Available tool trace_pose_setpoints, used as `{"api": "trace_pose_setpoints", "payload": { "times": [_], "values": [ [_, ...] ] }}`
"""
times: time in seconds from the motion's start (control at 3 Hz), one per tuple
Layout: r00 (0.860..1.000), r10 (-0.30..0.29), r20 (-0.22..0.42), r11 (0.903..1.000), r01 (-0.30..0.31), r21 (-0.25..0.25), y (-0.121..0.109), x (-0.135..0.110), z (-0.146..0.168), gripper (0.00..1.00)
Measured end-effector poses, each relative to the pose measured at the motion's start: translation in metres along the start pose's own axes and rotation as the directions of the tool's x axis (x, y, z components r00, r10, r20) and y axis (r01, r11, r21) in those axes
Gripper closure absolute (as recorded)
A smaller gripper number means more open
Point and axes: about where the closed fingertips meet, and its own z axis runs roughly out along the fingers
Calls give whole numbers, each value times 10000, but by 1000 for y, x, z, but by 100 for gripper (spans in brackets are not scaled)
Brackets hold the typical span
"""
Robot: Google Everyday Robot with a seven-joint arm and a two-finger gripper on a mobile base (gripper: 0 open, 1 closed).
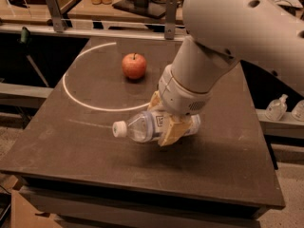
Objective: Knock blue plastic bottle over
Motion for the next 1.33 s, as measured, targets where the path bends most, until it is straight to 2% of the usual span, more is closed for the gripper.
{"api": "trace_pose_setpoints", "payload": {
  "times": [0.33,0.67,1.0,1.33],
  "values": [
    [9984,72,-559,9999,-66,115,-2,12,6,29],
    [9964,43,-842,10000,-47,-42,-7,20,15,5],
    [9978,645,-168,9975,-650,-291,-11,32,16,0],
    [9497,2489,1901,9682,-2492,-227,-22,58,22,0]
  ]
}}
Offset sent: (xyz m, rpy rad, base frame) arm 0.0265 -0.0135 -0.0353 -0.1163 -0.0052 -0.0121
